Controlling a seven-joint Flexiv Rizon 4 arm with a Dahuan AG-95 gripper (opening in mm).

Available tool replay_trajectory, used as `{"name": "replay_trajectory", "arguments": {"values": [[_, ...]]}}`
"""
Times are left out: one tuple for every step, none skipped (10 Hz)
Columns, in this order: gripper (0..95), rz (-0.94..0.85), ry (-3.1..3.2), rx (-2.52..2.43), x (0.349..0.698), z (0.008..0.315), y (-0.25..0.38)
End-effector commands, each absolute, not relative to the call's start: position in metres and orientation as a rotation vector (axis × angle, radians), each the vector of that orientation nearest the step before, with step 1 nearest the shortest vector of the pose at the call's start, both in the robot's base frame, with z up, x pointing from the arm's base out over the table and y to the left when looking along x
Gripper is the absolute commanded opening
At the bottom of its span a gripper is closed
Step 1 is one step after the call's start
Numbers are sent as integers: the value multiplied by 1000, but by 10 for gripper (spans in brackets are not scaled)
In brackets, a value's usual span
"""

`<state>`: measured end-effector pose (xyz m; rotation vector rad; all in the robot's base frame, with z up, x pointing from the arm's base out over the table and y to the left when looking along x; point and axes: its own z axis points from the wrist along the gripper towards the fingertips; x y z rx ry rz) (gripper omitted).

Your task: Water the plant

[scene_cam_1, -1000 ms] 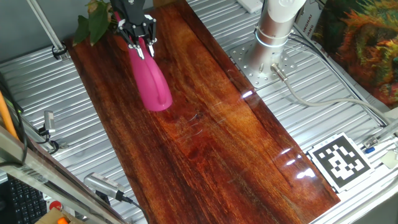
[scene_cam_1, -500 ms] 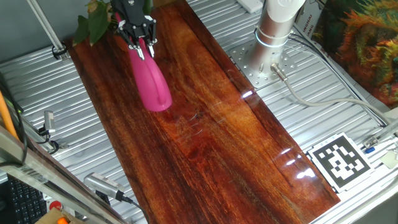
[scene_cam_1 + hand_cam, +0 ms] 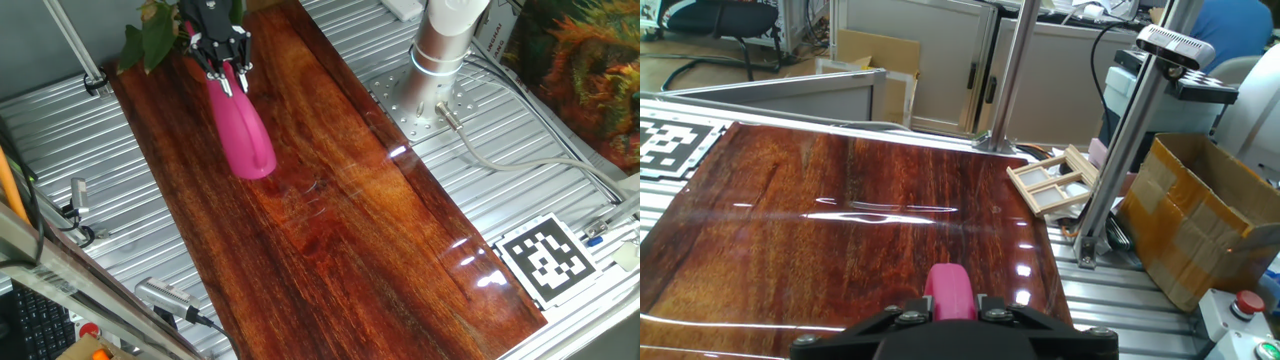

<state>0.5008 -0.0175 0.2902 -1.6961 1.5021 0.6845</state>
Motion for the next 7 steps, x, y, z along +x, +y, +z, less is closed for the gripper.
{"name": "replay_trajectory", "arguments": {"values": [[0, 697, 1495, -1681, 502, 288, -16], [0, 697, 1488, -1682, 502, 287, -15], [0, 697, 1484, -1684, 502, 287, -15], [0, 701, 1477, -1678, 503, 287, -14], [0, 706, 1475, -1672, 503, 285, -14], [0, 707, 1471, -1669, 503, 284, -13], [0, 712, 1469, -1664, 503, 283, -12]]}}
